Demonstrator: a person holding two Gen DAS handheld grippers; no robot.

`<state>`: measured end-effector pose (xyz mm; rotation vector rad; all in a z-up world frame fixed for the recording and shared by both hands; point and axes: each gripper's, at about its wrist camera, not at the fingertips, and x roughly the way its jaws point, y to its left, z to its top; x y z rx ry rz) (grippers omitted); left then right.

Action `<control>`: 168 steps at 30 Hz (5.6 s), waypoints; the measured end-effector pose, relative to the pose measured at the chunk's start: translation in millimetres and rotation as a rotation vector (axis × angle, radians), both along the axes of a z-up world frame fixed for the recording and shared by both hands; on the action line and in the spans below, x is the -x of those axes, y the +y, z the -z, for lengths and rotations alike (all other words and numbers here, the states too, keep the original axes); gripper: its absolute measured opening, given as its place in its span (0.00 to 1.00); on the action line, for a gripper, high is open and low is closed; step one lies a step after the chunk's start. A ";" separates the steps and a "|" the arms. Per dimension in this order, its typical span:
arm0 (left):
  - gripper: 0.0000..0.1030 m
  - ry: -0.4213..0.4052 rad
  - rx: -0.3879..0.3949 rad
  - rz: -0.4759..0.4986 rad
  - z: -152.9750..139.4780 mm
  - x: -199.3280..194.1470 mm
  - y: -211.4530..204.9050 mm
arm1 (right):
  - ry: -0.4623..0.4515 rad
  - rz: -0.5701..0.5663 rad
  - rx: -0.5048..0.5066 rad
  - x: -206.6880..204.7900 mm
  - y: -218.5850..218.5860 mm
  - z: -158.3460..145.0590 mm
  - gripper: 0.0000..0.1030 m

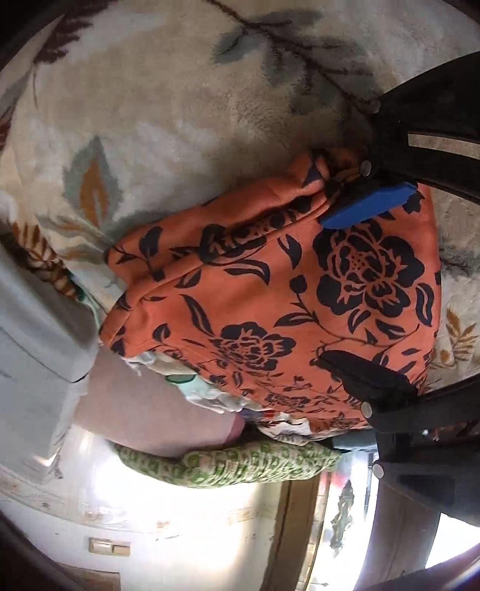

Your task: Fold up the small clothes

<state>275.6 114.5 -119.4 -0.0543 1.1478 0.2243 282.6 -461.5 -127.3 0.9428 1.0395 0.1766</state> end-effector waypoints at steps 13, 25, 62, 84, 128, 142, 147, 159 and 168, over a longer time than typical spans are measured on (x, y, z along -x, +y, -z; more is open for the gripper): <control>0.84 -0.271 0.091 0.024 -70.8 130.8 -7.2 | -0.199 0.044 0.246 200.8 32.7 -69.0 0.75; 0.84 -0.270 0.149 0.081 -78.9 227.5 -28.9 | -0.314 -0.120 0.484 278.5 110.9 -67.8 0.75; 0.84 -0.236 0.065 0.016 -75.5 243.8 -28.2 | -0.303 -0.166 0.545 282.6 126.2 -48.3 0.75; 0.84 -0.192 0.094 -0.002 -46.0 208.2 -6.3 | -0.249 -0.099 0.385 237.2 85.2 -60.5 0.75; 0.17 0.063 0.395 0.044 4.6 -68.6 -21.4 | 0.072 -0.180 0.187 -28.4 15.2 -5.2 0.26; 0.17 -0.080 0.340 0.158 -108.6 58.2 -17.9 | -0.052 -0.240 0.205 72.7 21.8 -106.8 0.21; 0.21 0.024 0.373 0.116 -47.6 124.7 -7.0 | 0.054 -0.225 0.201 164.9 10.8 -53.8 0.22; 0.66 -0.125 0.273 -0.028 -61.3 154.9 33.7 | -0.034 -0.049 0.415 187.7 -8.2 -88.4 0.68; 0.69 -0.202 0.260 -0.038 -70.9 182.3 40.4 | -0.026 -0.220 0.542 106.2 23.1 -62.7 0.63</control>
